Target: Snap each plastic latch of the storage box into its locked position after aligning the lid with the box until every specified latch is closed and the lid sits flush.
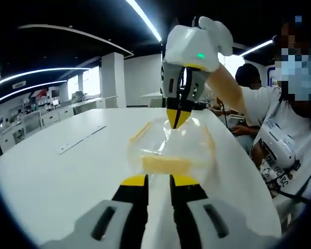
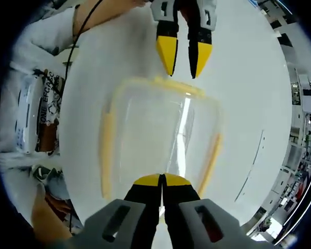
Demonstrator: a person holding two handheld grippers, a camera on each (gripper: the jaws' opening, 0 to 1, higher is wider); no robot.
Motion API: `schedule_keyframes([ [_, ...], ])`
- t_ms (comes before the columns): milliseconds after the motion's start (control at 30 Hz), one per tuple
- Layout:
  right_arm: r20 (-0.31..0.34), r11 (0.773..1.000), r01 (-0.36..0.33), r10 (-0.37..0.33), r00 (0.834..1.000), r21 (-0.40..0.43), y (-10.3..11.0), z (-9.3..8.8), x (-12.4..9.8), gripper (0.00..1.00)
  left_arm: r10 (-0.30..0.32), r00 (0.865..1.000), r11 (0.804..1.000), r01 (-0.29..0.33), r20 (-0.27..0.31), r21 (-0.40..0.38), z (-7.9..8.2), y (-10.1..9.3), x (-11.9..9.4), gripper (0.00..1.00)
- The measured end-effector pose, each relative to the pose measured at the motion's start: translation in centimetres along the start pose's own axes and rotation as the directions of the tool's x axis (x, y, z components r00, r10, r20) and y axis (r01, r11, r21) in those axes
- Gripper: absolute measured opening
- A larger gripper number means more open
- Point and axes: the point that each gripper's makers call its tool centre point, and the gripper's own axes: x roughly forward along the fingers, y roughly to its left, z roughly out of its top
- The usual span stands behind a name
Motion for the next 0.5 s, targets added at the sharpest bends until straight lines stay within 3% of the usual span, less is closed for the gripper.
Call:
schedule_keyframes([
  [100, 0.013, 1.0, 0.003, -0.003, 1.0, 0.006, -0.12, 0.07, 0.02, 0.0, 0.005, 0.999, 0.999, -0.004, -0.038, 0.037, -0.5, -0.04, 0.51, 0.14],
  [500, 0.053, 0.999, 0.033, -0.033, 0.998, 0.013, -0.05, 0.15, 0.31, 0.0, -0.006, 0.999, 0.999, 0.008, -0.05, 0.044, -0.79, 0.63, 0.57, 0.06],
])
